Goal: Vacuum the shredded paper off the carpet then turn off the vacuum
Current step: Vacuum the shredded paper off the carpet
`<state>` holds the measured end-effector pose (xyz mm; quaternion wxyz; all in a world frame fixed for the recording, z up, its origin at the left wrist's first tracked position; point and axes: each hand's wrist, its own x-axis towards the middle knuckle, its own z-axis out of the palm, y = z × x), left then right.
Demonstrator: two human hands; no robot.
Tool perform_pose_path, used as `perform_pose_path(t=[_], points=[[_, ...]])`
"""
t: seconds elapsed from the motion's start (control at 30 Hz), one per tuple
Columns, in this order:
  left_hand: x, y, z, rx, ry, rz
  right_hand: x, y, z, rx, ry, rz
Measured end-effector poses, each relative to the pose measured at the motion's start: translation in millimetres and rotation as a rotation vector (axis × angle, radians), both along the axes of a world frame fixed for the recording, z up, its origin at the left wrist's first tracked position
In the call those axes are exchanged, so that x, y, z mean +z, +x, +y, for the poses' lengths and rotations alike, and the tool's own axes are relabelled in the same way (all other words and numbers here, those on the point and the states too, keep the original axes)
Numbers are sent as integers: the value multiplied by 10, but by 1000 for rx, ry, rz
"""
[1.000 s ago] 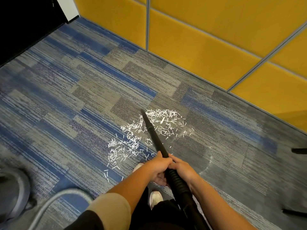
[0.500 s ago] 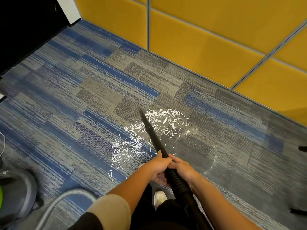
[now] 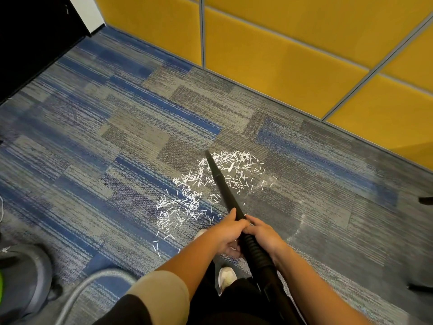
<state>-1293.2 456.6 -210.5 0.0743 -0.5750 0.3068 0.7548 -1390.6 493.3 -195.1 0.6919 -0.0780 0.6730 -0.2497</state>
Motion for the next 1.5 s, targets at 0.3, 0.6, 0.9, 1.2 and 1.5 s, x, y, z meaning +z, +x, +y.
perform_pose_path(t=[0.3, 0.6, 0.9, 1.2, 1.5], points=[[42, -118, -38, -47, -8, 29, 9, -116, 12, 10, -8, 12], [70, -55, 36, -54, -23, -10, 4, -52, 69, 58, -12, 2], [108, -182, 198, -95, -7, -1, 48, -176, 271, 24, -24, -15], [78, -254, 238, -136, -6, 1, 66, -248, 342, 6, -58, -19], [81, 0, 210, -75, -20, -18, -45, -18, 238, 79, -85, -56]])
